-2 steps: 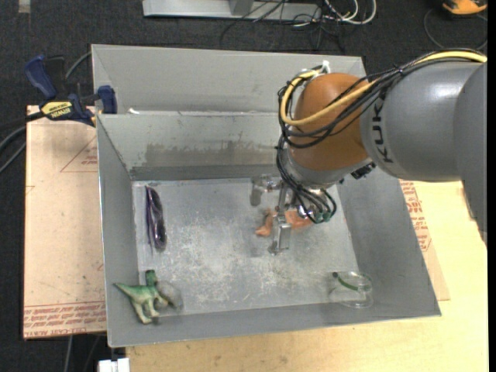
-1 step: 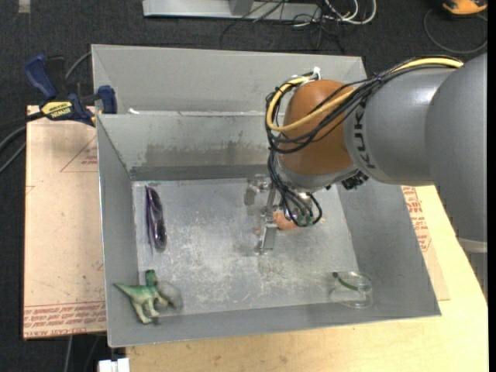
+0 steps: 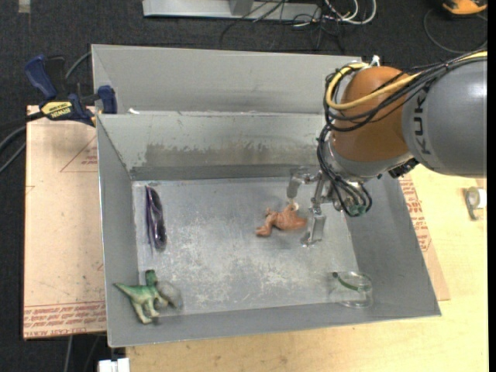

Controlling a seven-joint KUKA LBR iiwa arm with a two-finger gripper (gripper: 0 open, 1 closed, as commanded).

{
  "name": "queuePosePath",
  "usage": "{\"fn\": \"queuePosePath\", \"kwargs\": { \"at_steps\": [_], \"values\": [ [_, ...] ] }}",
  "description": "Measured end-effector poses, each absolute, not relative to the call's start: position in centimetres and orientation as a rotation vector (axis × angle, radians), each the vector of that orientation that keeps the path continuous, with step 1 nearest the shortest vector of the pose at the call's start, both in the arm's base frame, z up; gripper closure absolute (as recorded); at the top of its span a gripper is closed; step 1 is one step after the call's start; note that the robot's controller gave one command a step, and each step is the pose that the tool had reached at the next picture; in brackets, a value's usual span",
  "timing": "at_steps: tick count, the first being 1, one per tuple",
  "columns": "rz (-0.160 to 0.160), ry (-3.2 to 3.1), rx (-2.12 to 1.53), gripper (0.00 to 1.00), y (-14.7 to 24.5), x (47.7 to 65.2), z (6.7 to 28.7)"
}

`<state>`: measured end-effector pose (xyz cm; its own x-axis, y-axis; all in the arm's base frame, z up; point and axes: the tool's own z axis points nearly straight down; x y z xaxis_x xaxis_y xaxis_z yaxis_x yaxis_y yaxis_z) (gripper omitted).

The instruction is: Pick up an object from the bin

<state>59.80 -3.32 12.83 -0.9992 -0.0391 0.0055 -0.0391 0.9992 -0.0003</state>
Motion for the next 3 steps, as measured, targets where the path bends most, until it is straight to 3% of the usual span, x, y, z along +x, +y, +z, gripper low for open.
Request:
{"fn": "queuePosePath", "kwargs": {
  "at_steps": [1,2,3],
  "values": [
    [-0.007,-3.147,0.098,0.00,-4.3,60.5,7.5],
    [-0.007,-3.147,0.105,0.00,-4.3,60.5,7.6],
    [-0.008,-3.123,0.425,1.00,-6.0,56.9,13.6]
  ]
}}
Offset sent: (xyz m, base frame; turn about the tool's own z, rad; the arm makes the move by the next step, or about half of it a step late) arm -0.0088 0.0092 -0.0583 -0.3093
